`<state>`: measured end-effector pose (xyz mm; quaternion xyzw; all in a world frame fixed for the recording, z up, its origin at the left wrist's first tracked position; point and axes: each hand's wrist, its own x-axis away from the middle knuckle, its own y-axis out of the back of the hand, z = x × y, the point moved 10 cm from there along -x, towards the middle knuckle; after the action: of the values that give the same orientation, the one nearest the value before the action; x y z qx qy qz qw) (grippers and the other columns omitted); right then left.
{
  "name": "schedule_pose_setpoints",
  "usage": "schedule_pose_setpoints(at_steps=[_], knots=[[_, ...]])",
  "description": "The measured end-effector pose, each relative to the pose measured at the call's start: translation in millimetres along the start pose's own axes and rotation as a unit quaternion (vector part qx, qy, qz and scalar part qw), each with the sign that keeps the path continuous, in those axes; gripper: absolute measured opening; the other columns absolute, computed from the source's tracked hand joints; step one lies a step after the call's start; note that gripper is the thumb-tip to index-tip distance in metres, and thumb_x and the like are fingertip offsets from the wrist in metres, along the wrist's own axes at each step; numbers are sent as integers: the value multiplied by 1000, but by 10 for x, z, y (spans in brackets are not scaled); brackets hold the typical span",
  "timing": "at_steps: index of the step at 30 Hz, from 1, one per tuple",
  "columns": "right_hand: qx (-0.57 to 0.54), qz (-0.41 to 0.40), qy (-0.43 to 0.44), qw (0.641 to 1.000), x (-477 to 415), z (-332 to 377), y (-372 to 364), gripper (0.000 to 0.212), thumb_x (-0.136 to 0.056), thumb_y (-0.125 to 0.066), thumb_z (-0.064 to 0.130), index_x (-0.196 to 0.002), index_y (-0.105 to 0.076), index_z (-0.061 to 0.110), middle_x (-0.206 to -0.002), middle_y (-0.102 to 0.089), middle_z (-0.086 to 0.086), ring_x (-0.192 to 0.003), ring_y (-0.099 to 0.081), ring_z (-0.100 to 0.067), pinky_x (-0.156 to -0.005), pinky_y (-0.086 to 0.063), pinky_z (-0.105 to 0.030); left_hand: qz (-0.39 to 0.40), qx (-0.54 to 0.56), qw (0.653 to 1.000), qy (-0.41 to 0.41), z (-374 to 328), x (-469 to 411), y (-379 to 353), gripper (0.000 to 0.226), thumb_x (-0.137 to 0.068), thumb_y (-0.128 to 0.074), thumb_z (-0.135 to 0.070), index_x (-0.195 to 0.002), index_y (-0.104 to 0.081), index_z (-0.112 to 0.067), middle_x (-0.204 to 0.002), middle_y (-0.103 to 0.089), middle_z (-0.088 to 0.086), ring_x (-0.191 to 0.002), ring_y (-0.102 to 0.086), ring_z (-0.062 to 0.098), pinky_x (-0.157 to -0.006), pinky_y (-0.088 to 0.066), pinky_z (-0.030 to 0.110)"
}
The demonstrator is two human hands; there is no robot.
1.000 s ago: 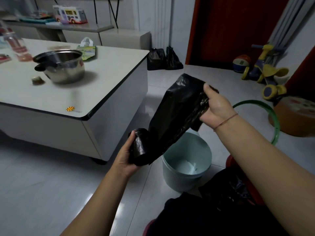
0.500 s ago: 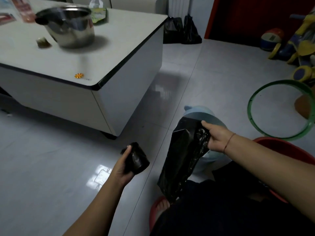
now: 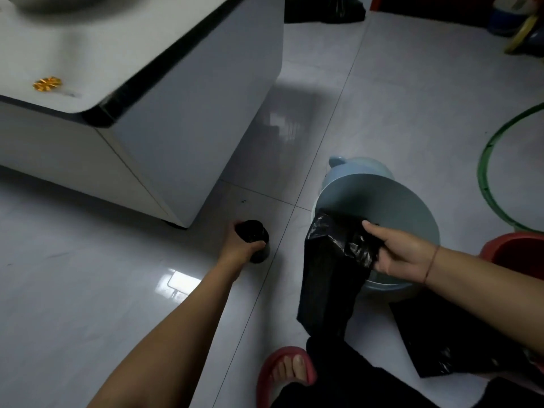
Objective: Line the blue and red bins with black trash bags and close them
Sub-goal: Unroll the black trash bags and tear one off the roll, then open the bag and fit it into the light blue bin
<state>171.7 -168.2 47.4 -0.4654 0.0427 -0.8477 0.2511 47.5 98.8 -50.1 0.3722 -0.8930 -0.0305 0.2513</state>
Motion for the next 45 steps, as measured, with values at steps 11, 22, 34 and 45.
schedule_pose_setpoints(at_steps=[11, 22, 34, 45], knots=[[-17, 39, -29, 999, -80, -104, 135, 16, -91, -51, 18, -100, -64, 13, -89, -70, -5, -70, -70, -13, -69, -58, -30, -35, -110, 991, -69, 250, -155, -212, 77, -56, -86, -11, -122, -46, -14, -124, -51, 10, -113, -52, 27, -89, -47, 34], [3, 61, 15, 998, 88, 46, -23, 15, -93, -48, 13, -99, -62, 10, -77, -73, -6, -65, -71, -14, -61, -60, -31, -67, -132, 979, -139, -339, 239, -213, 61, -78, -71, -43, -129, -50, -16, -136, -43, 8, -126, -40, 20, -98, -32, 26], [258, 179, 200, 928, 1544, 762, -665, 17, -77, -62, 24, -81, -74, 14, -80, -74, -1, -73, -68, -11, -68, -55, -20, 408, 267, 859, 157, -1923, 1704, -1020, 95, -73, -39, -84, -115, -68, -3, -115, -68, 20, -105, -66, 32, -78, -57, 40], [76, 145, 287, 944, 2505, 1266, -476, 52, -86, -49, 44, -121, -62, 9, -120, -67, -12, -112, -63, -23, -93, -49, -34, 338, 175, 922, -75, -3363, 2475, -1068, 32, -87, -63, -6, -117, -61, 3, -111, -67, 21, -97, -67, 33, -86, -55, 38]])
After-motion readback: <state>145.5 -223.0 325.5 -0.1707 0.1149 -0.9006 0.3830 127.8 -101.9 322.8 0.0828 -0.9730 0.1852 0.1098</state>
